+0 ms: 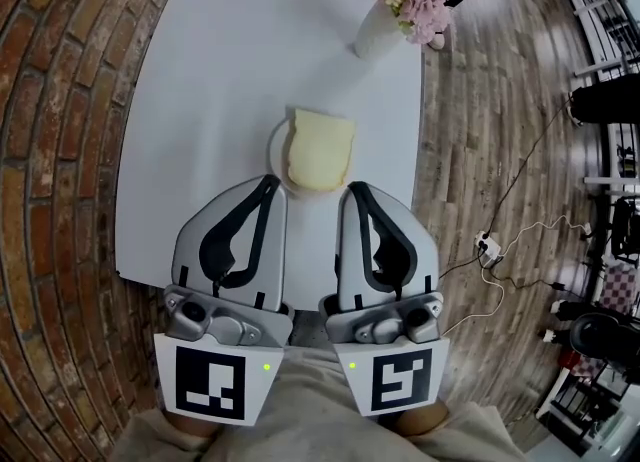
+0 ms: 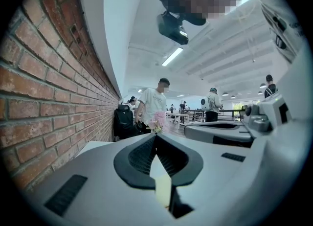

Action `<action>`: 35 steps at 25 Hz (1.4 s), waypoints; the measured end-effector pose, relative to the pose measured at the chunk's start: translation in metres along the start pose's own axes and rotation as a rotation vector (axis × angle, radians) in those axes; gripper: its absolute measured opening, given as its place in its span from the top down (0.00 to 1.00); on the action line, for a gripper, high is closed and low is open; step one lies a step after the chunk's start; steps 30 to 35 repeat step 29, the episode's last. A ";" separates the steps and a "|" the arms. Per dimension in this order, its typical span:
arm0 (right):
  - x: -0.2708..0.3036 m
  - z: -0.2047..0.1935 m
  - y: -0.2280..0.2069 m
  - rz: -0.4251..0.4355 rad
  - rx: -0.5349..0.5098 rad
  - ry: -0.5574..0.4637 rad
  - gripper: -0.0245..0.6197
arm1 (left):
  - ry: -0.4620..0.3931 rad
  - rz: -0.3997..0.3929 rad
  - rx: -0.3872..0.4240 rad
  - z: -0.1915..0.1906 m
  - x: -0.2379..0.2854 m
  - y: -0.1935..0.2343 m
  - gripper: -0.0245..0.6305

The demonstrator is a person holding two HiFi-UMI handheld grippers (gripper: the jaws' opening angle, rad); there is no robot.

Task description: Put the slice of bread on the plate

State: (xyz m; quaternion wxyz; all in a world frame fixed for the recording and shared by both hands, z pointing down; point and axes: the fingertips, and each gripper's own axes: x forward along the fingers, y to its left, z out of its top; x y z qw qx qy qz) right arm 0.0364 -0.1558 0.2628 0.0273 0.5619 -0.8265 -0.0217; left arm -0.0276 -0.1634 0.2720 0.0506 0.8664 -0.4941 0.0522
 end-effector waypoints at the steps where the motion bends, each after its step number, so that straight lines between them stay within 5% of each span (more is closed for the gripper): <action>1: 0.000 -0.001 -0.002 -0.003 -0.001 0.005 0.95 | 0.002 -0.001 0.000 0.000 0.000 -0.002 0.95; 16: -0.004 -0.004 -0.009 -0.017 0.030 0.034 0.95 | 0.015 -0.048 0.013 0.002 0.004 -0.015 0.95; 35: -0.027 0.043 -0.005 -0.028 0.012 0.038 0.95 | -0.032 -0.052 0.003 0.049 -0.023 -0.024 0.95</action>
